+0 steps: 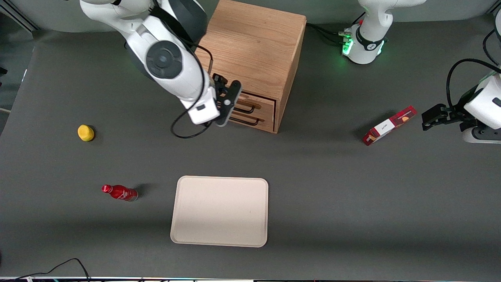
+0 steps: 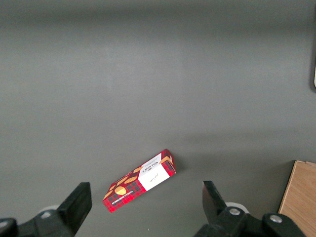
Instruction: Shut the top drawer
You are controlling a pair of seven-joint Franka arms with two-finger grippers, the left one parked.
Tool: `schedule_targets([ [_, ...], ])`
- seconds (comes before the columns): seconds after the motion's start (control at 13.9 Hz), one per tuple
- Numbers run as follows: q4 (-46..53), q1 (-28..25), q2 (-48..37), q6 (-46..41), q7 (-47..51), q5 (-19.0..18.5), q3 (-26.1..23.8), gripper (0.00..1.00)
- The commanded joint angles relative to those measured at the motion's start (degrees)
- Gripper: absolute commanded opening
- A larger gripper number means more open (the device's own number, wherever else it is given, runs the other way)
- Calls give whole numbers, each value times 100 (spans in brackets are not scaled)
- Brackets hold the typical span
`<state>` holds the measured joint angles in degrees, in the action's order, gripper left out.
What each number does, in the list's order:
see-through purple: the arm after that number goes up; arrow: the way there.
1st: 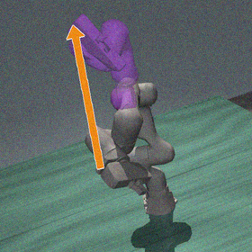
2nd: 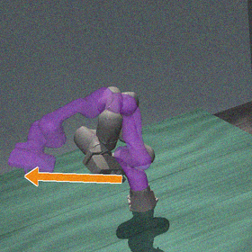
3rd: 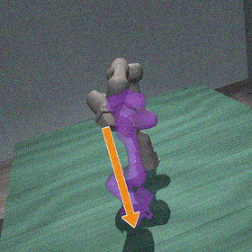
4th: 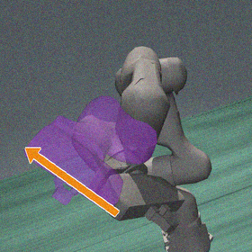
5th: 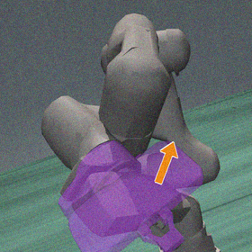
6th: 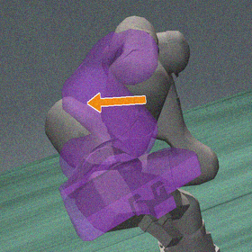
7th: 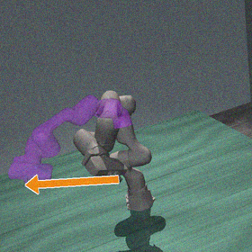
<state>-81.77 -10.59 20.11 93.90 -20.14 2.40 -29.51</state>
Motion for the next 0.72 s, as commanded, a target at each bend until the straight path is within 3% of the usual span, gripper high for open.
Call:
schedule_targets([
  [0.0,-5,4,-498,-100,423,270,611,100],
  [0.22,-14,152,-797,-39,441,279,1218,100],
  [0.36,-14,556,-929,-39,677,349,1299,100],
  [0.65,-523,1084,-1605,-47,1985,367,1500,100],
])
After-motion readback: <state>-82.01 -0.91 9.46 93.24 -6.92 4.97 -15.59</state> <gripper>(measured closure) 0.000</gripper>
